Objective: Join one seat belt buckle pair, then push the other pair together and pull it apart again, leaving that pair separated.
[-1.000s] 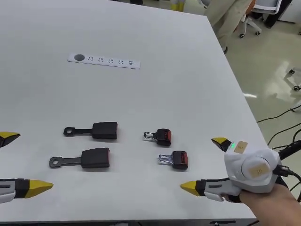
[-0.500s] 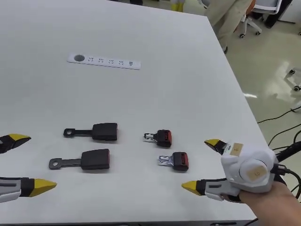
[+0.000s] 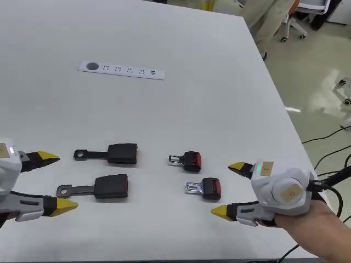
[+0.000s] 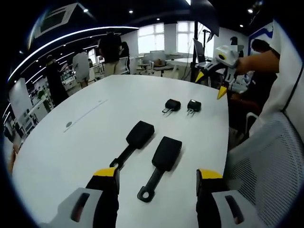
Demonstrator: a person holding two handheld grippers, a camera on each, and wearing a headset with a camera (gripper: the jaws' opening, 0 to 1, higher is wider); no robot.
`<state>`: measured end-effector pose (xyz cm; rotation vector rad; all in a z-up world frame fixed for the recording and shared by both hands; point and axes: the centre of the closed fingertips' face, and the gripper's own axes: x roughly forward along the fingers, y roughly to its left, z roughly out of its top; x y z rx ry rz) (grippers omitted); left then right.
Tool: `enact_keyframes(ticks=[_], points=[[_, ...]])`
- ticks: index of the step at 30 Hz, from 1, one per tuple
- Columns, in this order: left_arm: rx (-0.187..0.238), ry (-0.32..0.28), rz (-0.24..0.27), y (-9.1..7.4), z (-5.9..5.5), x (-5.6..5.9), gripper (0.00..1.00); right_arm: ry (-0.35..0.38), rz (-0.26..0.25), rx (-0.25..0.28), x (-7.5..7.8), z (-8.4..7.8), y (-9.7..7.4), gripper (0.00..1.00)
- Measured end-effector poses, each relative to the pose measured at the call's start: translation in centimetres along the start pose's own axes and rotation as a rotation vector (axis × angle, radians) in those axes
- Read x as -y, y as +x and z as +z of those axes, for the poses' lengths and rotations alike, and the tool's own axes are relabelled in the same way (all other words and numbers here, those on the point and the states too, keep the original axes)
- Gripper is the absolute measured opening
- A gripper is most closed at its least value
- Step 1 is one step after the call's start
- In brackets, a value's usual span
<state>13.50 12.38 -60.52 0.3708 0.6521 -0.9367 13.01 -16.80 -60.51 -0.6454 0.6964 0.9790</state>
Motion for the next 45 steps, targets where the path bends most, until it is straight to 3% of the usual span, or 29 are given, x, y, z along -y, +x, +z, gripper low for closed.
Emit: enact_keyframes(ticks=[4,6,10,12,18,25,32,36,38,45], points=[[-0.023,0.024,-0.028,0.9,0.3,0.1,0.67,-0.02,0.03,-0.013,0.0,-0.2,0.6,0.58],[-0.031,0.075,-0.059,1.6,0.7,0.7,0.64,-0.023,0.049,-0.026,0.0,-0.4,0.9,0.54],[-0.068,0.118,-0.091,2.6,0.8,1.3,0.6,-0.041,0.067,-0.04,0.4,-1.0,1.5,0.55],[-0.078,0.114,-0.096,2.9,0.7,1.0,0.59,-0.045,0.08,-0.046,0.5,-1.2,1.7,0.53],[-0.104,0.134,-0.158,4.0,0.6,2.0,0.55,-0.066,0.11,-0.074,0.8,-1.8,2.4,0.52],[-0.128,0.189,-0.214,5.4,0.4,2.3,0.5,-0.082,0.156,-0.113,0.9,-2.7,3.4,0.47],[-0.162,0.217,-0.236,6.9,0.3,2.4,0.48,-0.099,0.192,-0.125,1.2,-3.1,4.2,0.44],[-0.165,0.226,-0.256,7.6,-0.2,2.4,0.47,-0.142,0.198,-0.186,1.6,-4.4,4.6,0.46],[-0.174,0.234,-0.259,7.9,-0.6,2.0,0.45,-0.135,0.209,-0.186,1.5,-4.5,4.7,0.43],[-0.198,0.246,-0.295,8.5,-0.3,2.1,0.43,-0.145,0.241,-0.198,1.6,-5.1,5.4,0.41]])
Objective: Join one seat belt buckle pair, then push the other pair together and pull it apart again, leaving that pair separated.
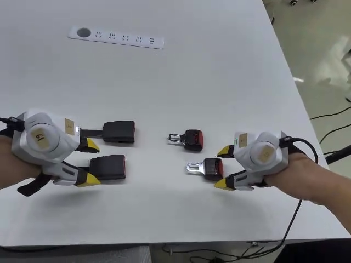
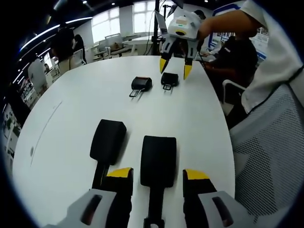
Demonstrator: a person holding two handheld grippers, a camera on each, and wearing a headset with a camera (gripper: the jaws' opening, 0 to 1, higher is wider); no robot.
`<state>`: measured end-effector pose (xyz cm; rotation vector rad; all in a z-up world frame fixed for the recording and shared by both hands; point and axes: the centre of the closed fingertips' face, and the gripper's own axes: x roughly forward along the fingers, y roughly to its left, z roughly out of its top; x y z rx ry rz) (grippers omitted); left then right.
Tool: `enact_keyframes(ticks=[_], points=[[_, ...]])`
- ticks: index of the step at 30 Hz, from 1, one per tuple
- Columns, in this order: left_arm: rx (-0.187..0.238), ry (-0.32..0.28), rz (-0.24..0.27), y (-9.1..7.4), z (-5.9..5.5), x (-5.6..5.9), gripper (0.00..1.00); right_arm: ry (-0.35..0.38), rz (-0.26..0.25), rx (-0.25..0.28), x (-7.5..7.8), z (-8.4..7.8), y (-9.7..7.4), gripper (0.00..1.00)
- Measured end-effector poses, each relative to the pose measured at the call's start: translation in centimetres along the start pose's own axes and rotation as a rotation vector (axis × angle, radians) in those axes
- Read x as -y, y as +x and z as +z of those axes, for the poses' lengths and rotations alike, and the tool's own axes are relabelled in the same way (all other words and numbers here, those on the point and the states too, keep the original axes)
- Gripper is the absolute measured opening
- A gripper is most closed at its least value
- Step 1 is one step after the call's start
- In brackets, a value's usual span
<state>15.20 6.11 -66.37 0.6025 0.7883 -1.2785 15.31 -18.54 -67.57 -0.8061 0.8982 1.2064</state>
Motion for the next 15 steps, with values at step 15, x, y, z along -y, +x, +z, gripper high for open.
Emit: enact_keyframes(ticks=[15], points=[[-0.078,0.091,-0.057,1.7,-0.9,0.2,0.38,-0.02,0.069,-0.028,-0.3,-0.5,1.6,0.34]])
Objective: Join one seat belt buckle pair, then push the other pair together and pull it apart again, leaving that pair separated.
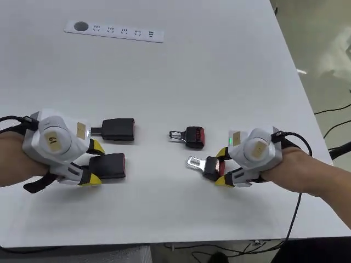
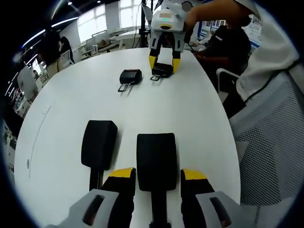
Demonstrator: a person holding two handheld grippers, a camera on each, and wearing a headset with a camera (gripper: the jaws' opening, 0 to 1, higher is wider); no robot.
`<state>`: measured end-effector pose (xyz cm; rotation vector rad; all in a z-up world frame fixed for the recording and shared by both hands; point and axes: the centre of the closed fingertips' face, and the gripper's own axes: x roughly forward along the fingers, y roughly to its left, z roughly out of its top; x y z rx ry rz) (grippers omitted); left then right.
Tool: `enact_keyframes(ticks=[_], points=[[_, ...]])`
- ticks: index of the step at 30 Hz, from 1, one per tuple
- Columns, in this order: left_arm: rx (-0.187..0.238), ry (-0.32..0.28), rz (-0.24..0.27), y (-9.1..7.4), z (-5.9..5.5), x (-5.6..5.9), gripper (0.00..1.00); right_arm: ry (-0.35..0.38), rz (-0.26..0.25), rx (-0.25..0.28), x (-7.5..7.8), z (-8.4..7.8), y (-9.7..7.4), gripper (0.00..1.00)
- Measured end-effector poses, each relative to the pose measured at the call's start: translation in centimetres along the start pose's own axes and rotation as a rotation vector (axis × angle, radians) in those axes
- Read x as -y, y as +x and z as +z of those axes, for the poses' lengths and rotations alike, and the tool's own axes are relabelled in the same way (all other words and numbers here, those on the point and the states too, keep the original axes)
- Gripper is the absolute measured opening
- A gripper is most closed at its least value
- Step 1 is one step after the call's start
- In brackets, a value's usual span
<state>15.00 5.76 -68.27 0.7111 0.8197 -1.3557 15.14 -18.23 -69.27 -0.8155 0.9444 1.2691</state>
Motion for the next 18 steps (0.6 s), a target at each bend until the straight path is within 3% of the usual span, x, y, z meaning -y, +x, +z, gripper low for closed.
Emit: enact_keyframes(ticks=[18], points=[[-0.037,0.064,-0.027,0.66,-0.47,0.3,0.34,-0.121,0.053,-0.018,0.01,-0.25,0.21,0.33]])
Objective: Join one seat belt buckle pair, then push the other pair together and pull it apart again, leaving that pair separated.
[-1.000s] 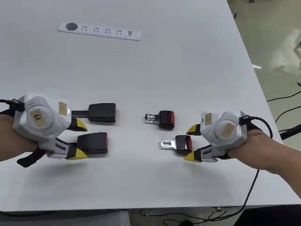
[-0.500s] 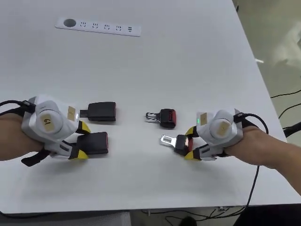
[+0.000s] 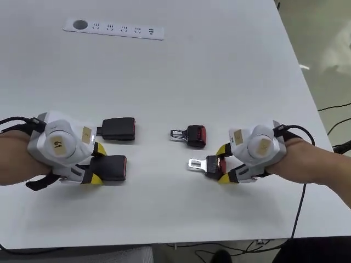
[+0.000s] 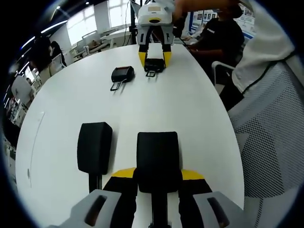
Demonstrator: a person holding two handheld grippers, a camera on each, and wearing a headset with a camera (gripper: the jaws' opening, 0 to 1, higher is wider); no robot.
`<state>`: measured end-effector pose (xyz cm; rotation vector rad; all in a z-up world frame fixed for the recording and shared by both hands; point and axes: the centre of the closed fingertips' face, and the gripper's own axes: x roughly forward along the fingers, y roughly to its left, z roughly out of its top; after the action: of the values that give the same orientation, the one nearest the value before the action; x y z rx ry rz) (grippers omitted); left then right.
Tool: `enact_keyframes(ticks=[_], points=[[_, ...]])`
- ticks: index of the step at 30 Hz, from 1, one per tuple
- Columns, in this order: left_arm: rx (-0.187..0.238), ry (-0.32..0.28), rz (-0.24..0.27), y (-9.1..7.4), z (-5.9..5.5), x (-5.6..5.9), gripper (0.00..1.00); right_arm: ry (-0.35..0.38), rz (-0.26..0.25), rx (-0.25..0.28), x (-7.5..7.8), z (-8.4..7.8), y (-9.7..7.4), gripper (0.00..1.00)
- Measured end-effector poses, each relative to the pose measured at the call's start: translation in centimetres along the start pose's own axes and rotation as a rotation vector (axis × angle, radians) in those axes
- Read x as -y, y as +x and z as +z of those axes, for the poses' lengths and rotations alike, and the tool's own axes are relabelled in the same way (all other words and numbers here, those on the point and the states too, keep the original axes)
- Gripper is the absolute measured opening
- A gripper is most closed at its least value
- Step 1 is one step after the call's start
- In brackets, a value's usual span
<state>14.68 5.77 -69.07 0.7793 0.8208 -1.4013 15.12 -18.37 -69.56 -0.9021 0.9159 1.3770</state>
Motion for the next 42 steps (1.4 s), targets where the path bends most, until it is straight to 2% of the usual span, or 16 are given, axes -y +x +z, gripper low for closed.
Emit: enact_keyframes(ticks=[7,12,20,30,38,42], points=[[-0.007,0.002,-0.007,0.1,0.0,0.0,0.34,-0.005,0.001,-0.003,0.0,-0.1,0.0,0.34],[-0.005,-0.001,-0.007,0.1,0.1,0.0,0.34,0.049,0.005,0.012,0.0,0.3,0.1,0.36],[0.009,-0.01,-0.002,0.1,0.1,-0.1,0.34,0.003,-0.005,-0.003,0.0,0.2,0.0,0.34],[0.012,-0.015,0.0,0.1,0.1,-0.1,0.34,-0.006,0.001,-0.01,-0.1,0.5,0.0,0.33],[0.005,-0.017,0.001,0.2,0.1,-0.2,0.34,-0.001,-0.005,0.021,-0.1,2.1,0.2,0.33],[0.012,-0.031,0.007,0.1,0.2,-0.1,0.34,-0.003,-0.002,0.029,-0.3,3.0,0.9,0.33]])
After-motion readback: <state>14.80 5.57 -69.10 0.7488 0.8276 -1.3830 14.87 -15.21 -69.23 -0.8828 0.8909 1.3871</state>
